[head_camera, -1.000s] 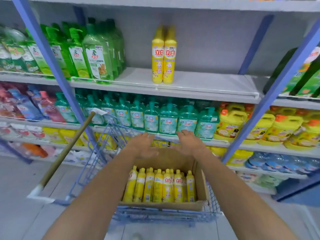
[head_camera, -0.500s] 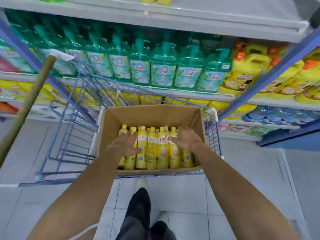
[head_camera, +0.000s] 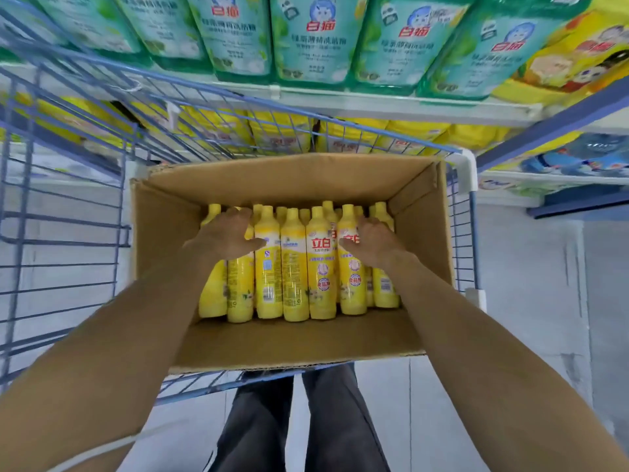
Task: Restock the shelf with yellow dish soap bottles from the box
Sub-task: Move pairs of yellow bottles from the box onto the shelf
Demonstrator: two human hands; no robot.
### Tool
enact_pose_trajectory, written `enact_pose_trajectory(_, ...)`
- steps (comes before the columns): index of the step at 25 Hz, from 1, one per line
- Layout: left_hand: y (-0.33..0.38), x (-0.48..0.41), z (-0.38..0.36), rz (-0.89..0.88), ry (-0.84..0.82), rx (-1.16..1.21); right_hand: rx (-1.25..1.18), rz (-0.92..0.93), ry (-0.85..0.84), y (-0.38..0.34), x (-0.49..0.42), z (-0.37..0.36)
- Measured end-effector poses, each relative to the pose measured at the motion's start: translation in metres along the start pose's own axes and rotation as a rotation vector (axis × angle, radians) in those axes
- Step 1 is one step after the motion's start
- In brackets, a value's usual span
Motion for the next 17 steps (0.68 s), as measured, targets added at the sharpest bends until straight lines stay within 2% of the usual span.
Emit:
enact_pose_trajectory(5, -0.023, -0.047, -0.016, 0.075, 0.050, 0.046, -0.036, -0.026, 0.053, 0.005, -0.051, -0.021)
enact_pose_trajectory(9, -0.021, -0.059, -0.027, 0.117, 0.185, 0.202, -0.120, -0.037, 0.159, 0.002, -0.063, -0.025)
enact_pose_trajectory(14, -0.027, -0.044, -0.014, 0.260, 0.258, 0.698, -0.384, -0.082, 0.093, 0.000, -0.056, -0.024)
enact_pose_trajectory(17, -0.023, -0.026, -0.010, 0.273, 0.260, 0.905, -0.503, -0.096, 0.074, -0.005, -0.043, -0.020)
Point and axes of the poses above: each hand's wrist, its own x-axis away from the middle knuckle, its own z-axis out of the back of the hand, y = z × x, the point moved 1 cm from there along -x, towards the middle knuckle, and after that the axes turned 4 degrees about -z, right-handed, at the moved point
